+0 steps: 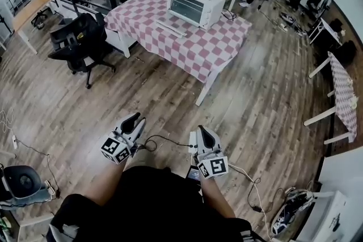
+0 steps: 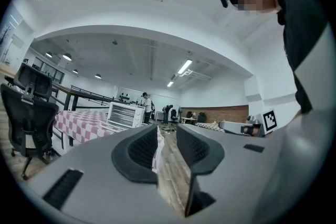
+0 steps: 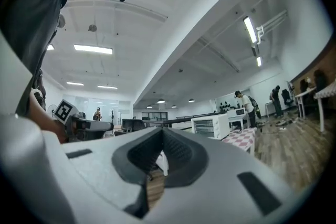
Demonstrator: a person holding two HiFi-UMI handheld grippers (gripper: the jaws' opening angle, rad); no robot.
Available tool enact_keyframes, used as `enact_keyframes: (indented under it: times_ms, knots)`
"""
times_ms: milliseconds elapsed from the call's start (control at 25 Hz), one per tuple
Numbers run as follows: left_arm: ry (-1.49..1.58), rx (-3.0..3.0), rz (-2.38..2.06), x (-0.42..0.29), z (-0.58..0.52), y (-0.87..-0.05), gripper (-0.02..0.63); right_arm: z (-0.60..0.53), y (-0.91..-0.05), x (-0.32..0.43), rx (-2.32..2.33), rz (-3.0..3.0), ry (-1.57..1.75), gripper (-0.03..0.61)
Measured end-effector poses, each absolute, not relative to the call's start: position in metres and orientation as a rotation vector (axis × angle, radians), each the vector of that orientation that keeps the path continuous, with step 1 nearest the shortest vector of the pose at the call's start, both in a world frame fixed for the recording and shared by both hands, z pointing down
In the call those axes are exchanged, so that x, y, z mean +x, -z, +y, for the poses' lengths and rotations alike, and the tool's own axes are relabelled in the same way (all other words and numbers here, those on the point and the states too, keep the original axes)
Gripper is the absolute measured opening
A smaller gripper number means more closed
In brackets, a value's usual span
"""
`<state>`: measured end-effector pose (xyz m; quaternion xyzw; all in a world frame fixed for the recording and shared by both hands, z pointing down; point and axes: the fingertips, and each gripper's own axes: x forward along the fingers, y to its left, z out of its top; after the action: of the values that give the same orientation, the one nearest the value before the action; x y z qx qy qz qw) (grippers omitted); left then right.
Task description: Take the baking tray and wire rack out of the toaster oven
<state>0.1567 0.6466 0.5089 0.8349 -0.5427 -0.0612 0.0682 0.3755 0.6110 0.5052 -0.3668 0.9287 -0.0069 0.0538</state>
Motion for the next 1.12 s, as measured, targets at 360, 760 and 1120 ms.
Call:
enact_keyframes:
  times_ms: [360,760,1120]
  knots:
    - [0.211,2.511,-1.596,0.144,0.613,-0.505,0.091,0.577,-0.493,0.363,-1.105,2.805,0.034,0.003]
    - [0.3,2.518,-1.532,0.111,0.506,-0.512,0.091,0.485,-0.494,0.34,-1.203,2.828,0.006,0.003]
    - [0.262,2.564,-1.463,0.06,0.376,-0.494,0.091,0.367,-0.461,0.287,-1.316,2.787,-0.071,0.003]
